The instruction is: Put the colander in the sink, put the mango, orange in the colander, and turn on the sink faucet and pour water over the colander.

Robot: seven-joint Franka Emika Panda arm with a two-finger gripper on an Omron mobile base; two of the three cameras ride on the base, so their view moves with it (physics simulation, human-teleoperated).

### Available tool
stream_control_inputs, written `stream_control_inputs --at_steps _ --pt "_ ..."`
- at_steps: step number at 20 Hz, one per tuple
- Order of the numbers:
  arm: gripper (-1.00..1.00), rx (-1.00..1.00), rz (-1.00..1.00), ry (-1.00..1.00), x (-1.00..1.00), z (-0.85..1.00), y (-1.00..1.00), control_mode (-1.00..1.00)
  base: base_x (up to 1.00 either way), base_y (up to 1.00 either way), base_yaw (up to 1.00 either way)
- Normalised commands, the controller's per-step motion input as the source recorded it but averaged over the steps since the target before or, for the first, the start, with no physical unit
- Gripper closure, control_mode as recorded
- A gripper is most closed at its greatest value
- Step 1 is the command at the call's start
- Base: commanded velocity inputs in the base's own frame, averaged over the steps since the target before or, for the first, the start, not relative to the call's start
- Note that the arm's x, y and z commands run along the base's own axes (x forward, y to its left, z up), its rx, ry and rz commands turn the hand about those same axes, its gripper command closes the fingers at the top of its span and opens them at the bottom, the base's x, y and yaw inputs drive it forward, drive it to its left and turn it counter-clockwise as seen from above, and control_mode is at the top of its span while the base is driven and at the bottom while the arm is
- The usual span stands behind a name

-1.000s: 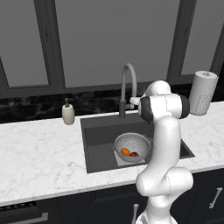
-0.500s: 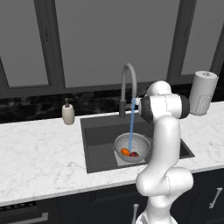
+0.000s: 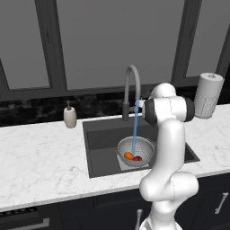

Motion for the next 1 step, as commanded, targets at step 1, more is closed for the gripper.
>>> stream_control_inputs --at_steps 1 --pt "-1.00 0.00 0.00 0.00 0.00 0.00 -0.01 -1.00 0.00 0.00 0.00"
